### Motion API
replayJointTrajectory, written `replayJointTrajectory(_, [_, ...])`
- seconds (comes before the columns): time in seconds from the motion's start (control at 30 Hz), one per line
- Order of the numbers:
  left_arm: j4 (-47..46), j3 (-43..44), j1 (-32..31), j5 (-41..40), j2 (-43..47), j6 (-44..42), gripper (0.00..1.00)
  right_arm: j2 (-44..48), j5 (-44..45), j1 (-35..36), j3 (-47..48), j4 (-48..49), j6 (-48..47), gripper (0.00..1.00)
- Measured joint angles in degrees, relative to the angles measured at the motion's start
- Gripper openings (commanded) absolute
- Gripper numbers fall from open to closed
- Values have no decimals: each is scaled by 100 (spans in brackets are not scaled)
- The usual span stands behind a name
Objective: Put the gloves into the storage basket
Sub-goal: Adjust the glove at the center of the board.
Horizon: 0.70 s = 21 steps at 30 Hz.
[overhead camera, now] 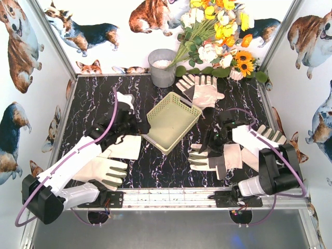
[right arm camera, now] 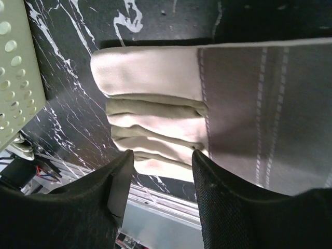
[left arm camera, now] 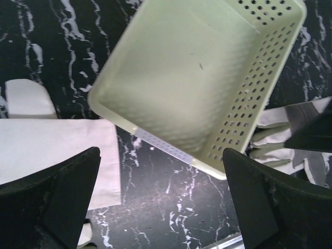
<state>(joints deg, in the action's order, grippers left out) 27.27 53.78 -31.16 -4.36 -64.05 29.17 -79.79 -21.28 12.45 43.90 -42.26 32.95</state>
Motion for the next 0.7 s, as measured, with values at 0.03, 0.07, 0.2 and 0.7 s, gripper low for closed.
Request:
replayJointTrajectory(0.03, [4, 11, -107, -31, 0, 81, 96, -63, -37, 52, -55, 144, 37, 50])
replayJointTrajectory(0.07, [4, 28, -240, -79, 0, 175, 96, -118, -83, 101, -98, 271, 79, 49])
replayJointTrajectory(0.2, [50, 168, -837, -293, -9, 490, 96, -304, -184, 138, -293, 828, 216, 49])
replayJointTrajectory(0.7, [323, 1005, -3143, -1478, -868, 1864, 96, -1370, -544, 140, 527, 1888, 177, 57])
